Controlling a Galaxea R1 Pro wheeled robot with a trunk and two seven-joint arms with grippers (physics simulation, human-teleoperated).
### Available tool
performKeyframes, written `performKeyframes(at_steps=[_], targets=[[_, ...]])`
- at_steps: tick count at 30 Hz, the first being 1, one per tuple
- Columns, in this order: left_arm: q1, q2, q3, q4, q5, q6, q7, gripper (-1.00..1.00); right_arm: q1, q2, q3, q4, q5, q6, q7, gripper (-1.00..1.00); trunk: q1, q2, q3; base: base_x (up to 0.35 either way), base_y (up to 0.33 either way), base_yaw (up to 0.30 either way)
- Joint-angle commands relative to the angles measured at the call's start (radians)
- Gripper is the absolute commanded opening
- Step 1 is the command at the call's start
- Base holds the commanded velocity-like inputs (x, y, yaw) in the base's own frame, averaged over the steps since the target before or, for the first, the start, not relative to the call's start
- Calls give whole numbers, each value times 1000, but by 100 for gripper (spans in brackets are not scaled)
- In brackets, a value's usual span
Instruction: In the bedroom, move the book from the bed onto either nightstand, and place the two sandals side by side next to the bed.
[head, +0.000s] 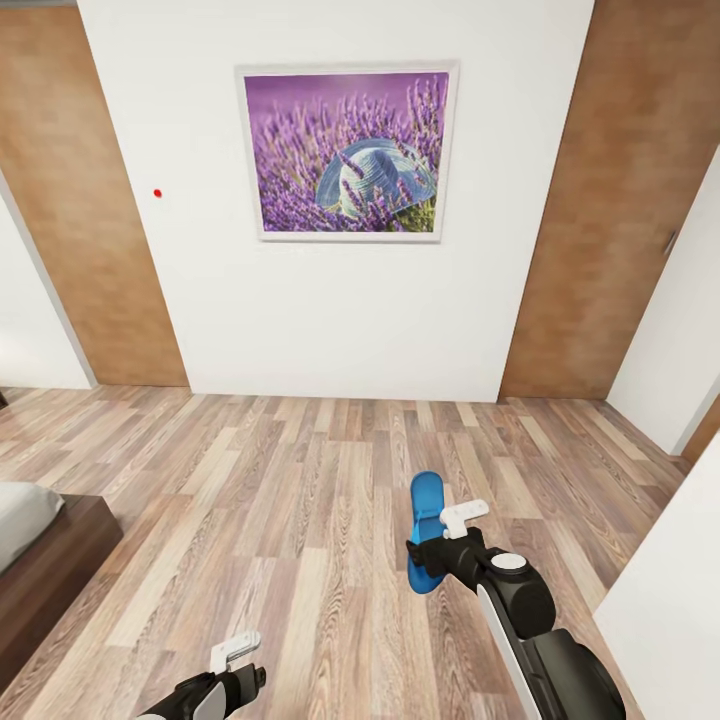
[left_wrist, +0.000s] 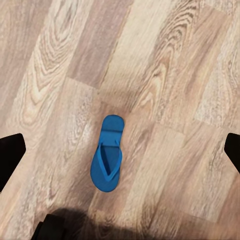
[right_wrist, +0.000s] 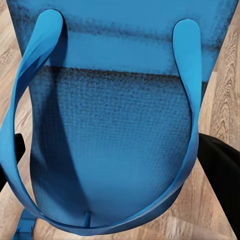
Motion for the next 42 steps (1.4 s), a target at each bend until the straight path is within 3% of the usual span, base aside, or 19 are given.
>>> performKeyframes(at_steps=[1,42], targets=[[0,-1,3,-2,-4,6,1,100,-1,0,-1,-1,8,5,8,-100,0,-1,-1,0,-76,0],[0,-1,4,-2,-4,4,2,100,-1,0,-1,-1,8,5,8,-100,0,-1,-1,0,-23,0]])
